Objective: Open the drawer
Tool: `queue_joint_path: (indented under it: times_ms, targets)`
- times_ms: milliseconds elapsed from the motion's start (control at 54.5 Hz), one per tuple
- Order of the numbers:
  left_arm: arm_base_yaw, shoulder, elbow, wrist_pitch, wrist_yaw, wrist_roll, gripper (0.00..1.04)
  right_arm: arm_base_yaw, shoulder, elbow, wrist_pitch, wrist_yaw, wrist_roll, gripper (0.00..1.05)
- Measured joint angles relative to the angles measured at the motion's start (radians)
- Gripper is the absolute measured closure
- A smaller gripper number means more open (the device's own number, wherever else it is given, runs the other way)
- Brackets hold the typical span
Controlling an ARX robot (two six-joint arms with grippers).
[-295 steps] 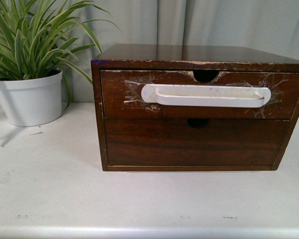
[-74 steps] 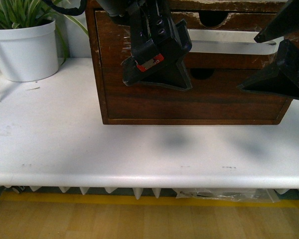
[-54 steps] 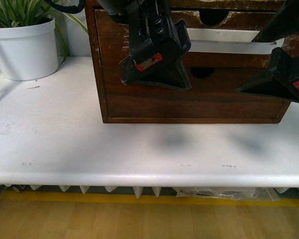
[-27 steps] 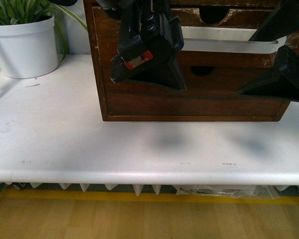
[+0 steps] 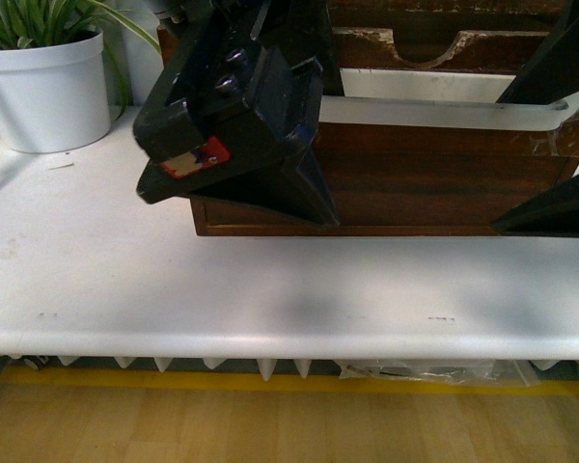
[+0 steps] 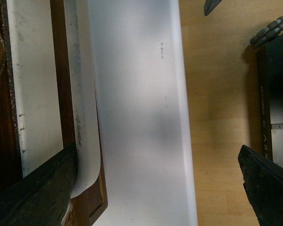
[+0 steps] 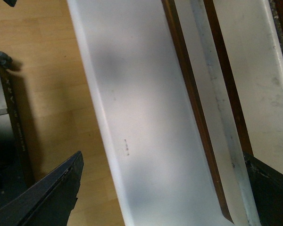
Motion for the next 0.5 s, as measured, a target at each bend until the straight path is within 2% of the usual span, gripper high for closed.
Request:
queue_joint_path:
  times_ms: [257,495]
  targets:
    - [-0.009,-0.033,-0.028,-0.026,0.006,0.01,0.06,0.017,-0.015,-0.023,-0.015,-0.014,-0.006,0.09]
    - [-0.006,-0.103,-0.102,0.137,0.024,-0.05,0.06,0.018,-0.06,-0.05,0.088,-0.034,0.062,0.09]
